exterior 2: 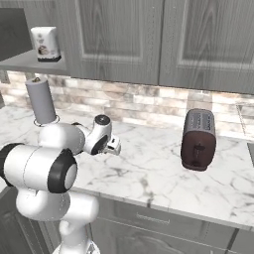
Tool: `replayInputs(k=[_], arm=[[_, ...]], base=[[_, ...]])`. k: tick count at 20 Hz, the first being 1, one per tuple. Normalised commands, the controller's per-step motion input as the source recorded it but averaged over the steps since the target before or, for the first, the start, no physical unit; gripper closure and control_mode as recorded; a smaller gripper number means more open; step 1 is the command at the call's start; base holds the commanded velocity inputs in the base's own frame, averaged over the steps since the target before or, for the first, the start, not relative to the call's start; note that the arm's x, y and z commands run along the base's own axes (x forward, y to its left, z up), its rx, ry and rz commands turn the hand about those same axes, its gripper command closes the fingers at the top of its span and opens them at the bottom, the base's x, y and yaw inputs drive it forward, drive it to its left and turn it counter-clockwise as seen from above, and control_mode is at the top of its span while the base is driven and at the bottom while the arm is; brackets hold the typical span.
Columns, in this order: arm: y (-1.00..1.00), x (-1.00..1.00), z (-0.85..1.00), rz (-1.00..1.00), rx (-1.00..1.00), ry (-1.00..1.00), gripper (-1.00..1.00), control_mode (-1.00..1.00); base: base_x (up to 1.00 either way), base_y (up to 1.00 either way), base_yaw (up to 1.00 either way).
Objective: Pick the egg and butter from the fridge and place them by the bowl for mixing.
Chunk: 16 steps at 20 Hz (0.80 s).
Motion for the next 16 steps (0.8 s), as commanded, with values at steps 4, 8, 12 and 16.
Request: replayInputs(k=[4, 8, 12, 16], arm=[[0.07, 0.25, -0.24, -0.01, 0.02, 0.01, 1.00, -1.00], [0.13, 0.28, -0.22, 0.00, 0.00, 0.00, 1.00, -1.00], [0.17, 0.18, -0.29, -0.02, 0.00, 0.00, 1.00, -1.00], [0.14, 0.20, -0.21, -0.01, 0.00, -0.02, 1.00, -1.00]], base=[[0.00, 0.00, 0.00], [0.00, 0.00, 0.00], [0.00, 0.00, 0.00], [0.00, 0.00, 0.00]])
